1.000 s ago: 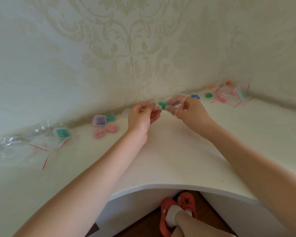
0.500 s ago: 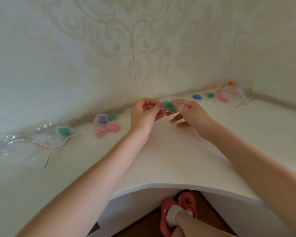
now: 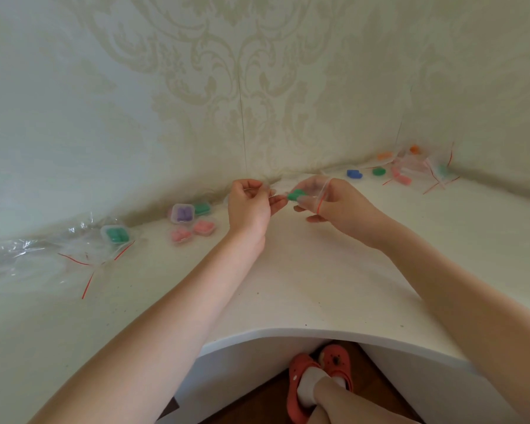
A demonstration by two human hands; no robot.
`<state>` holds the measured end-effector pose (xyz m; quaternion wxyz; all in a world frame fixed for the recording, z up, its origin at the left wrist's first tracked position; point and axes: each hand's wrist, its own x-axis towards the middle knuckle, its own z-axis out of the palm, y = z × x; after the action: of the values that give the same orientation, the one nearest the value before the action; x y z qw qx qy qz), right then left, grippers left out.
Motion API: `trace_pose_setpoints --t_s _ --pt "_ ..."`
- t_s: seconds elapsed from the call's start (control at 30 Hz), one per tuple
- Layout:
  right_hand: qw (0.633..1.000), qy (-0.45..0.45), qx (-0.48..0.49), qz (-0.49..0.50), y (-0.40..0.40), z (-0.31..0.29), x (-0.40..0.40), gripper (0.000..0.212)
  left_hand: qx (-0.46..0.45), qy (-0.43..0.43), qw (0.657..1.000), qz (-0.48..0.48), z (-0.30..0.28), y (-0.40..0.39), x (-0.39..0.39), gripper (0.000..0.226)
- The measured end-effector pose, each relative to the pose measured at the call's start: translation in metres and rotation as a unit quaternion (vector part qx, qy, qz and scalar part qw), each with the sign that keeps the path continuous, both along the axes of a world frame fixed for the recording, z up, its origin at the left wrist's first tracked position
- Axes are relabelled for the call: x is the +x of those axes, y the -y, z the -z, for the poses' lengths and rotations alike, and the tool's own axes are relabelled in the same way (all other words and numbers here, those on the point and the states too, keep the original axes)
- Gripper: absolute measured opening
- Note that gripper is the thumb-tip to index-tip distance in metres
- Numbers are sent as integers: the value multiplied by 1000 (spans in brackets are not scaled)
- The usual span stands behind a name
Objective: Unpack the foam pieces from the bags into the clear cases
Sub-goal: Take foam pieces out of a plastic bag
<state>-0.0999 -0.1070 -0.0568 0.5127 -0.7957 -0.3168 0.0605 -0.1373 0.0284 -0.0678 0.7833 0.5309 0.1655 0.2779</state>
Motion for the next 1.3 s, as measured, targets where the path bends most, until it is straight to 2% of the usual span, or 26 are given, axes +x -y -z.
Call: trace_pose_setpoints --t_s 0.1,0.23,0.37,0.47,0.53,0.7,0.87,0.9,0.93,0.97,1.03,1.17,1.3 --pt "992 99 -80 19 -2 6 -2 17 26 -14 998 -47 4 -4 2 22" --pt "999 18 -46 -20 -3 3 -7 5 101 -6 990 -97 6 -7 0 25" --pt "999 21 -33 -31 -2 -3 -9 13 180 5 975 -131 6 -9 -4 28" --pt "998 0 -11 -57 -1 -5 -8 8 286 5 943 -169 7 -13 -6 21" --pt "997 -29 28 -66 3 -7 -6 9 311 -1 927 -209 5 -21 -6 18" --pt "983 -110 136 -51 13 -6 0 3 331 -14 890 -312 -2 -55 -19 20" --pt "991 -87 102 -1 10 5 1 5 390 -52 874 -287 -20 -68 -54 31" --pt "991 -87 106 13 11 5 2 5 411 -43 862 -292 -23 -78 -68 34" --pt "990 -87 109 26 12 5 3 14 445 -37 841 -307 -25 -91 -83 35" --pt "990 -87 108 34 12 5 4 23 472 -45 819 -322 -25 -107 -97 35" --pt "993 -75 83 44 14 5 4 35 473 -87 805 -347 -23 -135 -124 35" --pt "996 -60 35 63 13 8 3 36 484 -164 775 -373 -13 -173 -160 34" --pt "994 -64 18 83 13 9 4 33 505 -230 754 -353 -1 -189 -172 36"
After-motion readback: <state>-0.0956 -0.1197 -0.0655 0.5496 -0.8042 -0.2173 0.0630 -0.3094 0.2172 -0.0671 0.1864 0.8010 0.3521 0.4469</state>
